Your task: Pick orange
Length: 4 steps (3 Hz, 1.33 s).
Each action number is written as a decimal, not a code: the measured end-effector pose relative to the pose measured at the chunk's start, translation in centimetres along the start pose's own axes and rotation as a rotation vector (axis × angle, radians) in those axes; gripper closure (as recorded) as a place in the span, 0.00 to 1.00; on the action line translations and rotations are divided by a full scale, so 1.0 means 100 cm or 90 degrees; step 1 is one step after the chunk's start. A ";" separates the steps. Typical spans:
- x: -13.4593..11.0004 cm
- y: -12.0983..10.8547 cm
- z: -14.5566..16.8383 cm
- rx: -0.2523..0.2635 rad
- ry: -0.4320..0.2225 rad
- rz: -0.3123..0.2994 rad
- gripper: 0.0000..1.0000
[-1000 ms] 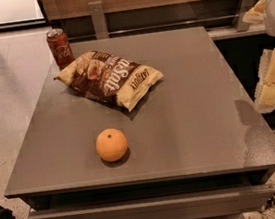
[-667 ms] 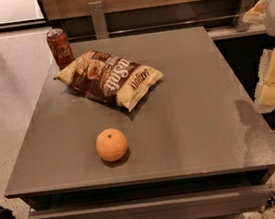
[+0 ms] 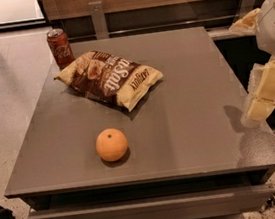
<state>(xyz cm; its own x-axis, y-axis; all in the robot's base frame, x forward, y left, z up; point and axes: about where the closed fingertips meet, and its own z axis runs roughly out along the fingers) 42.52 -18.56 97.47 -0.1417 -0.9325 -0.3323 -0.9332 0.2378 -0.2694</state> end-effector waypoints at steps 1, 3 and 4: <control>-0.019 0.021 0.013 -0.016 -0.083 -0.017 0.00; -0.077 0.064 0.101 -0.067 -0.308 -0.028 0.00; -0.112 0.077 0.120 -0.088 -0.398 -0.005 0.00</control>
Offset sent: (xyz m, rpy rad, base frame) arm -0.0252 0.1577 -0.0702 0.6980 -0.0298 0.2815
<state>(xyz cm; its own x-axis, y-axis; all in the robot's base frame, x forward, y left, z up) 40.93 -3.01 88.25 0.0452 -0.5891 -0.8068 -0.9733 0.1558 -0.1683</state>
